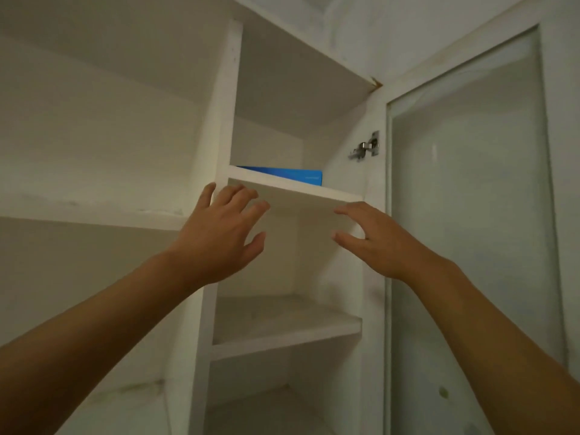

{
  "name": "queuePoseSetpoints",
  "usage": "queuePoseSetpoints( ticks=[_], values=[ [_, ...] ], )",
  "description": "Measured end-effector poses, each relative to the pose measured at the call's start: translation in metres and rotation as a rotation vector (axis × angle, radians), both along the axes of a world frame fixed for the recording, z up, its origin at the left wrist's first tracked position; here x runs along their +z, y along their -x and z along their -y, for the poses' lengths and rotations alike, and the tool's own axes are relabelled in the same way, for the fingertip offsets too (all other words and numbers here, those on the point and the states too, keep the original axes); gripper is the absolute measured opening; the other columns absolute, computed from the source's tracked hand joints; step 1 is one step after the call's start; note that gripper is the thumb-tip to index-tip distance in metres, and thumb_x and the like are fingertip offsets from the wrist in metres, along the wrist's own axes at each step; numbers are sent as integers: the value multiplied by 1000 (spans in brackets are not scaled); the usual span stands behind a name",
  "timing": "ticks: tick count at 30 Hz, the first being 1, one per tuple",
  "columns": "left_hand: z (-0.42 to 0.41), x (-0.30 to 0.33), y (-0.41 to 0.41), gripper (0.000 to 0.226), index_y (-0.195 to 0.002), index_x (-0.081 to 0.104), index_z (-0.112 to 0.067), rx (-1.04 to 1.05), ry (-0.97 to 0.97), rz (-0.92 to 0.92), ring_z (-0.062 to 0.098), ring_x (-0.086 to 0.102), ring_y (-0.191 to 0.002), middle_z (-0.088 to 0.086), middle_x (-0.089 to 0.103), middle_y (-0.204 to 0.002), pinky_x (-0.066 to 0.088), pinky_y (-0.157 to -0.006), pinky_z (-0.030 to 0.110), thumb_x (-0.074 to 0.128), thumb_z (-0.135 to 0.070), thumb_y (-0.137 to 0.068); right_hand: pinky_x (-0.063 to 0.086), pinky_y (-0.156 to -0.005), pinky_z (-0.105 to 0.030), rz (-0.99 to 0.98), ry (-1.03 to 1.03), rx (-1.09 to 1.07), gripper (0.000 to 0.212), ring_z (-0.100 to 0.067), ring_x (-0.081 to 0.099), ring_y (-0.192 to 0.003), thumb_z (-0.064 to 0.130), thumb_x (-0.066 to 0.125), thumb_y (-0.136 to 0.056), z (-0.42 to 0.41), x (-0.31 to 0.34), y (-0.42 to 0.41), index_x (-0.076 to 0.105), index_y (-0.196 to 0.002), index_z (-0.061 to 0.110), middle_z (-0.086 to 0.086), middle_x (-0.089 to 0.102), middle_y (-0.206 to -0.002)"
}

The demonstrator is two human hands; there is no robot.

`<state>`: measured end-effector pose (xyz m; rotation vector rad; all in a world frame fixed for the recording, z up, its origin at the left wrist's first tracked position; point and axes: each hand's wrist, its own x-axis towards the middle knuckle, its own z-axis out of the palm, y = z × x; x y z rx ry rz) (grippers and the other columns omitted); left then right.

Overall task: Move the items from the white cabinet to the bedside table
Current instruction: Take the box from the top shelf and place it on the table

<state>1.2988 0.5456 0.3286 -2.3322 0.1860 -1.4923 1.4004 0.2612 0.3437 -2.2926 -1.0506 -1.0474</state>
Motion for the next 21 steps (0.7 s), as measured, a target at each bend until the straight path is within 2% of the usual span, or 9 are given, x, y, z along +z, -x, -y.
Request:
queuePoseSetpoints(
  ticks=[4, 8, 12, 16, 19, 21],
  values=[
    [-8, 32, -20, 56, -140, 48, -19, 65, -38, 46, 32, 38, -142, 9, 48, -147, 26, -117, 65, 39, -52, -95, 38, -103, -27, 61, -32, -1, 56, -7, 46, -129, 48, 54, -103, -27, 40, -18, 43, -154, 26, 8, 45, -153],
    [-13, 52, -35, 52, -136, 53, -17, 50, -45, 107, 33, 40, -140, 10, 51, -143, 25, -115, 71, 46, -46, -94, 36, -106, -27, 115, -19, -8, 56, -11, 45, -136, 48, 53, -104, -49, 70, -32, 44, -154, 24, 6, 45, -155],
    [-18, 55, -46, 54, -141, 48, -19, 62, -42, 135, 32, 42, -139, 9, 52, -142, 24, -115, 72, 48, -47, -95, 39, -113, -37, 143, 37, -55, 57, -15, 45, -139, 52, 49, -104, -61, 95, -46, 44, -153, 23, 4, 43, -156],
    [-21, 52, -53, 54, -141, 45, -19, 74, -52, 158, 34, 45, -138, 10, 54, -141, 26, -114, 73, 44, -48, -96, 39, -110, -33, 120, 72, -82, 55, -17, 48, -137, 50, 49, -105, -67, 116, -64, 46, -152, 21, 2, 45, -154],
    [-21, 52, -53, 55, -143, 44, -20, 79, -47, 152, 32, 44, -140, 8, 54, -143, 26, -115, 71, 39, -50, -97, 42, -106, -33, 95, 43, -69, 48, -19, 55, -127, 48, 49, -106, -69, 120, -75, 56, -144, 18, -1, 55, -144],
    [-22, 52, -54, 55, -145, 44, -21, 82, -49, 163, 32, 43, -140, 7, 54, -143, 25, -116, 71, 38, -49, -97, 49, -98, -39, 86, 45, -50, 39, -20, 61, -110, 45, 48, -106, -72, 118, -79, 63, -131, 18, -3, 64, -127]
  ],
)
